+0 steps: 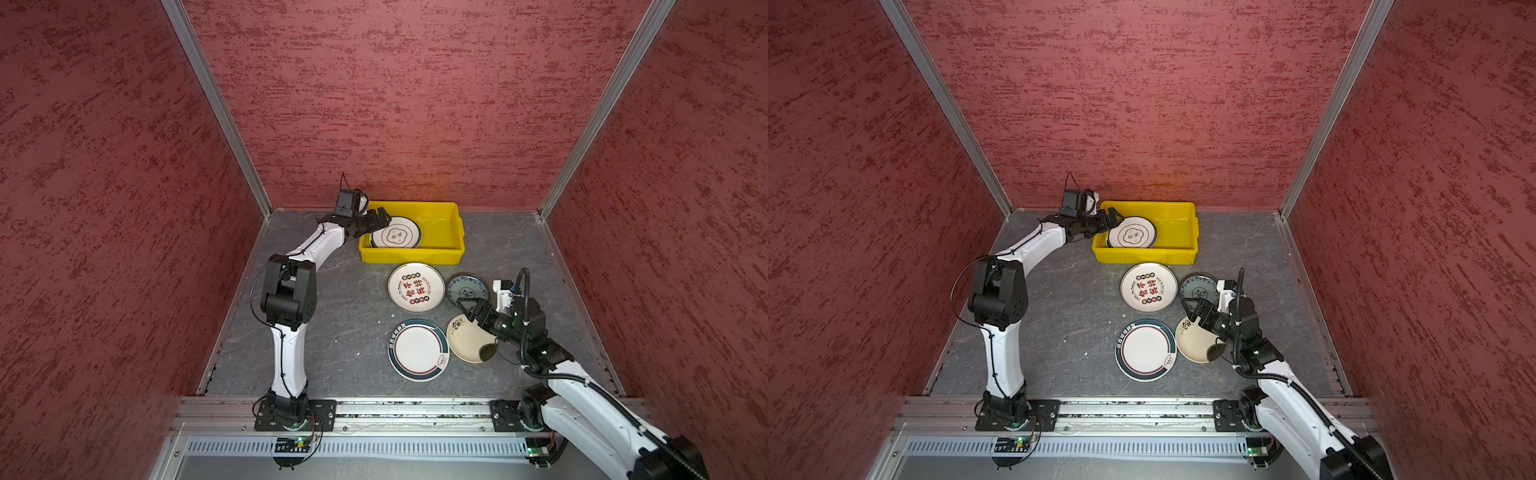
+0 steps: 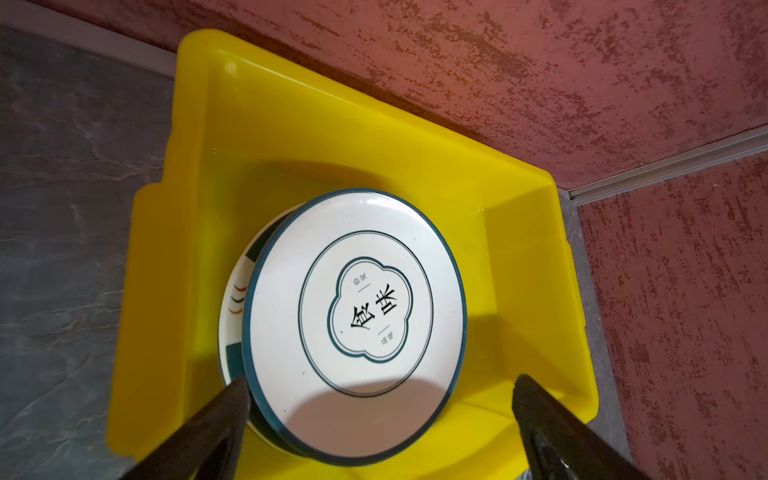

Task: Place the plates into the plastic bin on the countertop
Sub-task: 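Lower the white plate into the bin and open the left gripper, then withdraw the left gripper from the bin while the right gripper lowers to the cream plate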

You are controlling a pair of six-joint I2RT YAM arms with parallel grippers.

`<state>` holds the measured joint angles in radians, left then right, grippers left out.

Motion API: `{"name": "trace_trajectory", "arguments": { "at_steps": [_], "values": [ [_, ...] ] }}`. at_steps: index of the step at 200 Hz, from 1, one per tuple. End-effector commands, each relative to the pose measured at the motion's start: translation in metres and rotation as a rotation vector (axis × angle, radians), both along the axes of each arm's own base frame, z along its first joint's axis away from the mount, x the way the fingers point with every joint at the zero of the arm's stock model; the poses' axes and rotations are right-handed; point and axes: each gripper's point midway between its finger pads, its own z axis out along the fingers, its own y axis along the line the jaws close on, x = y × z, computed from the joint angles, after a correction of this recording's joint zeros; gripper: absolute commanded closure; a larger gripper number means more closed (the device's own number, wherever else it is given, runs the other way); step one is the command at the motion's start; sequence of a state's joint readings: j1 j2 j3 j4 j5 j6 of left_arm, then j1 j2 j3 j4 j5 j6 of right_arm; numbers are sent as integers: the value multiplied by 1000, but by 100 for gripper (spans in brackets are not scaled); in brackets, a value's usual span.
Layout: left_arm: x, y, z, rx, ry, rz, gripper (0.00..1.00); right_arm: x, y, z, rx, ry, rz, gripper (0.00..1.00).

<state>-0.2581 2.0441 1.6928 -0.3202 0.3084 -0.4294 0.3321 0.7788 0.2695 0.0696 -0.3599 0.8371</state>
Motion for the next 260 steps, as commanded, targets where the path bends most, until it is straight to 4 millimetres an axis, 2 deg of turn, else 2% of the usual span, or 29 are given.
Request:
{"name": "trace_trajectory", "arguments": {
  "at_steps": [1,19,41,62,101,139,173,214,260],
  "values": [
    [-12,-1,54,34,-163,3,1,2,-13,-11,-74,36,-59,10],
    [-29,0,72,47,-226,21,1,2,-23,-18,-117,70,-103,10],
    [-55,4,90,48,-282,49,1,1,-48,-31,-226,134,-212,11],
    [-84,5,102,10,-303,44,1,0,-61,-30,-285,148,-261,11],
    [-142,23,101,-15,-334,90,1,-3,-73,-31,-332,158,-303,11],
    [-182,33,81,-15,-299,57,1,-3,-81,-37,-338,182,-336,11],
    [-205,33,70,-16,-294,-5,1,-2,-84,-42,-330,212,-338,11],
    [-216,23,60,-65,-326,-80,1,-9,-101,-54,-417,318,-375,11],
    [-219,12,40,-105,-333,-142,1,-17,-86,-70,-366,377,-285,11]
  ]
}}
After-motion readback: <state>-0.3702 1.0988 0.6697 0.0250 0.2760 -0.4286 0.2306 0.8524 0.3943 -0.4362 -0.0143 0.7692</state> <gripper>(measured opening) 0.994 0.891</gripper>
